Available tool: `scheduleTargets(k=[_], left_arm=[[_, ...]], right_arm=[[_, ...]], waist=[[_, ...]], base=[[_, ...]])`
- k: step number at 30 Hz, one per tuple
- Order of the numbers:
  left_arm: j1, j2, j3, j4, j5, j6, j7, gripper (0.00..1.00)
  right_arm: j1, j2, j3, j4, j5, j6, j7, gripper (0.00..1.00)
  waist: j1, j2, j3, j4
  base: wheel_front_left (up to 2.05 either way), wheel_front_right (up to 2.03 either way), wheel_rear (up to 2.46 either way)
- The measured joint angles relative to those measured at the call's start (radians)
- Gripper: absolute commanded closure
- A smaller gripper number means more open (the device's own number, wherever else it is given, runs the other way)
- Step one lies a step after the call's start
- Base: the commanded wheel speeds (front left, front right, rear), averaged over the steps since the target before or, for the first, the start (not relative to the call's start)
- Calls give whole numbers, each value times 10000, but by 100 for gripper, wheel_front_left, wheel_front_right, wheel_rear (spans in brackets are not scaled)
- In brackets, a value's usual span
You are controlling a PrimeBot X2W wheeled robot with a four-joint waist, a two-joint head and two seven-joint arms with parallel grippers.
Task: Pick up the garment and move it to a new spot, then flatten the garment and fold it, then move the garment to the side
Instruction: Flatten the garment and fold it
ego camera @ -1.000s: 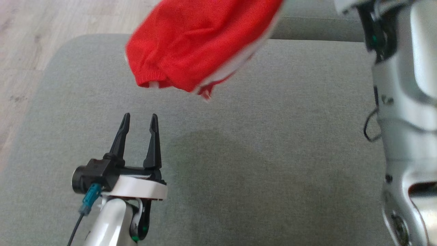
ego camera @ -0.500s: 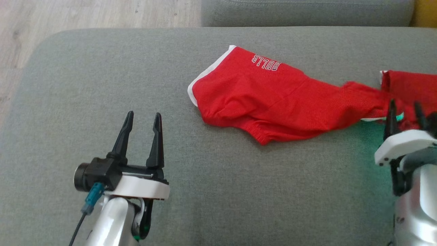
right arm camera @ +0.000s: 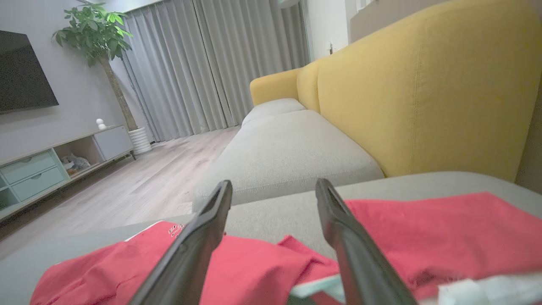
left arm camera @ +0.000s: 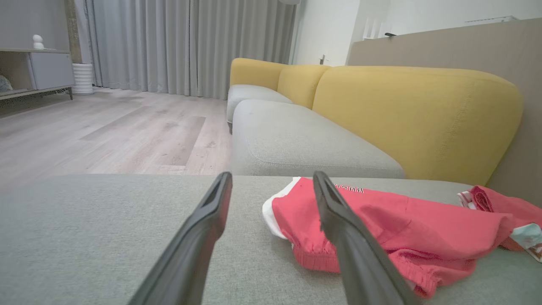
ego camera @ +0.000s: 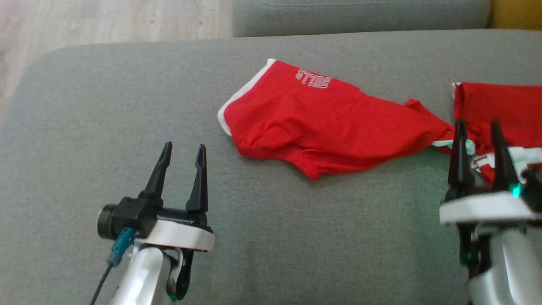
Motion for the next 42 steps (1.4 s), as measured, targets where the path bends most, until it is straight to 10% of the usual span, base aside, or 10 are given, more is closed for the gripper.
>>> scheduleTargets(k=[21, 29, 30, 31, 32, 42], left_arm=[[-2532, 617, -727, 2612, -82, -422, 2953, 0], [-2888, 1028, -683, 3250, 165, 107, 3779, 0], [-2942, 1070, -713, 3294, 180, 100, 3921, 3], [-2999, 1122, -777, 3308, 186, 82, 4044, 69], [-3070, 1181, -848, 3310, 199, 2, 4123, 100], [-4605, 2721, -1427, 2809, 729, -619, 4608, 100]], right_arm=[[580, 23, 922, -917, 731, 0, -293, 0], [424, 23, 1057, -809, 913, 0, -295, 0], [418, 23, 1062, -821, 918, 0, -297, 0], [418, 23, 1072, -823, 918, 0, -301, 0], [419, 23, 1080, -828, 920, 0, -326, 0], [337, 23, 1225, -863, 1080, 0, -326, 0]], waist=[[2, 0, 1211, -1910], [1, 0, 1512, -2366], [1, 0, 1535, -2398], [1, 0, 1556, -2425], [0, 0, 1579, -2451], [1, 0, 1742, -2608]], base=[[0, 0, 0], [0, 0, 0], [0, 0, 0], [0, 0, 0], [0, 0, 0], [0, 0, 0]])
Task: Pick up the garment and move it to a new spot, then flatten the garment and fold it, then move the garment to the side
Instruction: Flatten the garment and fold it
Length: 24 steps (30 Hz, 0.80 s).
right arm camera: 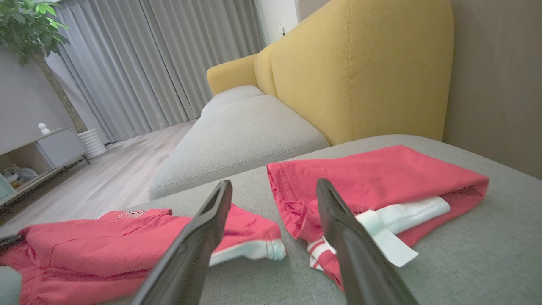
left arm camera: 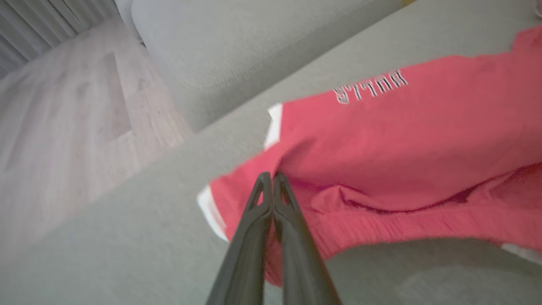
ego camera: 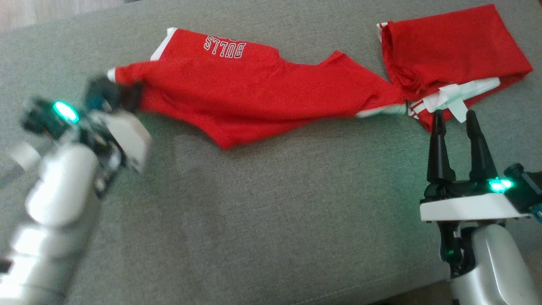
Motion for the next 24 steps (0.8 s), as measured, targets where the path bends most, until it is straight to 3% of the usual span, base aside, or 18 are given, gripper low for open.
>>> scheduleTargets(k=[5, 11, 13, 14, 15, 19, 24], left_arm=[[-1606, 1175, -878, -75, -12, -159, 769, 100], [-2223, 2466, -3248, -295, -1724, -165, 1478, 100], [-2454, 2819, -3559, -263, -2069, -165, 1484, 100], [-2636, 2941, -3624, -165, -2165, -165, 1409, 57], [-2852, 3003, -3626, 8, -2219, -165, 1281, 0], [-3366, 2832, -3476, 685, -2347, -111, 562, 0], [-3199, 2117, -3313, 1016, -2405, 466, -947, 0]], right_arm=[[-259, 0, 242, 19, 0, 0, -40, 0], [-337, 0, 445, 52, 0, 0, -40, 0], [-350, 0, 487, 52, 0, 0, -40, 0], [-365, 0, 497, 54, 0, 0, -40, 0], [-394, 0, 504, 54, -2, 0, -40, 0], [-549, 0, 554, 58, -6, 0, -40, 0], [-549, 0, 518, 73, -128, 0, -40, 0]], waist=[[0, 0, 33, -98], [0, 0, 109, -248], [0, 0, 160, -268], [0, 0, 188, -270], [0, 0, 212, -264], [0, 0, 256, -193], [0, 0, 181, 63]], base=[[0, 0, 0], [0, 0, 0], [0, 0, 0], [0, 0, 0], [0, 0, 0], [0, 0, 0], [0, 0, 0]])
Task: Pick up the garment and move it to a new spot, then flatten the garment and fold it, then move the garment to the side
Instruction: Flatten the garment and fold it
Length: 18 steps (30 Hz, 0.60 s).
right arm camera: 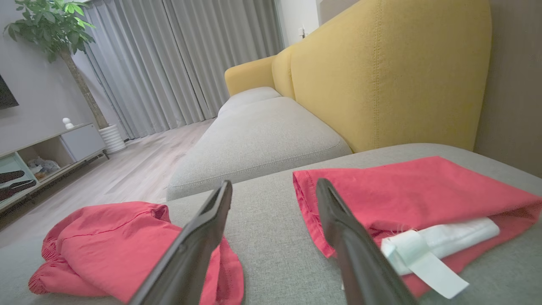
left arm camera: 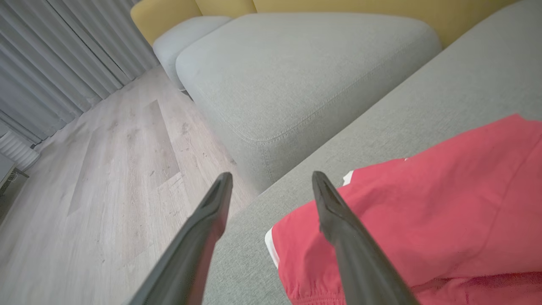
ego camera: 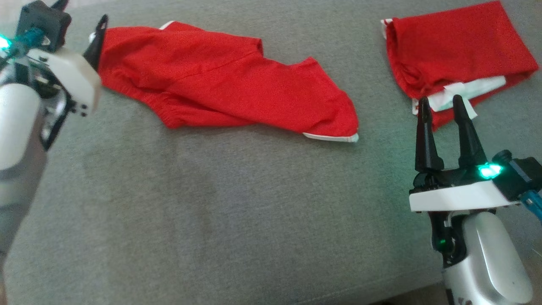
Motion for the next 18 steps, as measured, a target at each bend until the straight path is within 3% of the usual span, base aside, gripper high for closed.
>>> scheduleTargets(k=[10, 18], left_arm=[[1417, -882, 619, -819, -702, 997, -2359, 0], [3764, -1417, 788, -2188, -1243, 1868, -3267, 0]], right_arm=[[66, -2, -489, 59, -437, 0, -2, 0], [580, -2, -901, 178, -656, 0, 0, 0]], waist=[[-1, 0, -504, 988], [-2, 0, -950, 1932]], base=[[0, 0, 0], [0, 0, 0]])
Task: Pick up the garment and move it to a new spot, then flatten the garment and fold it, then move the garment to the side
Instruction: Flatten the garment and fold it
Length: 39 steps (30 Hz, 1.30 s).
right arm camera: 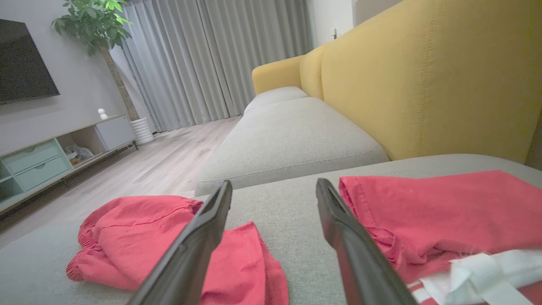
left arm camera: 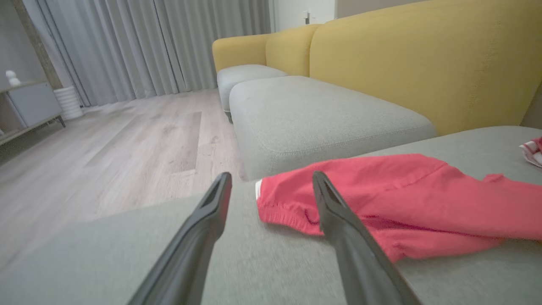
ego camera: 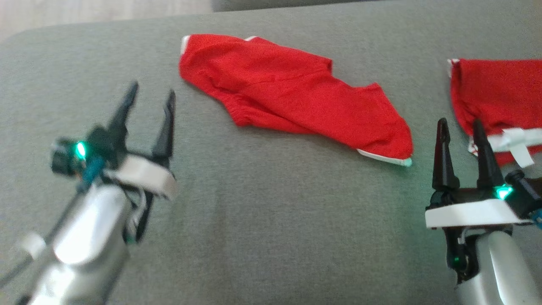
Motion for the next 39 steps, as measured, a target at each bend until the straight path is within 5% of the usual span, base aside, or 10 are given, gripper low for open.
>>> scheduleTargets(k=[9, 19, 27, 37, 39], left_arm=[[2355, -640, 249, -1089, -368, 477, -345, 0], [1443, -1005, -514, -205, -631, -915, 986, 0], [314, -1208, -568, 1444, -913, -1195, 1858, 0], [-758, -1348, -629, 2520, -915, -2000, 1227, 0], [-853, -1348, -802, 2523, -663, -2061, 853, 100]], right_arm=[[297, 2, 125, 96, -25, 0, 2, 0], [267, 2, 341, -117, -6, 0, 61, 0], [5, 2, 370, -138, 150, 0, 59, 0], [-173, 2, 408, -56, 345, 0, 44, 0], [-186, 2, 405, -21, 345, 0, 44, 0]], waist=[[-1, 0, -399, 539], [1, 0, -27, -198], [3, 0, 654, -898], [3, 0, 1223, -1519], [3, 0, 1220, -1537]], base=[[0, 0, 0], [0, 0, 0], [0, 0, 0], [0, 0, 0], [0, 0, 0]])
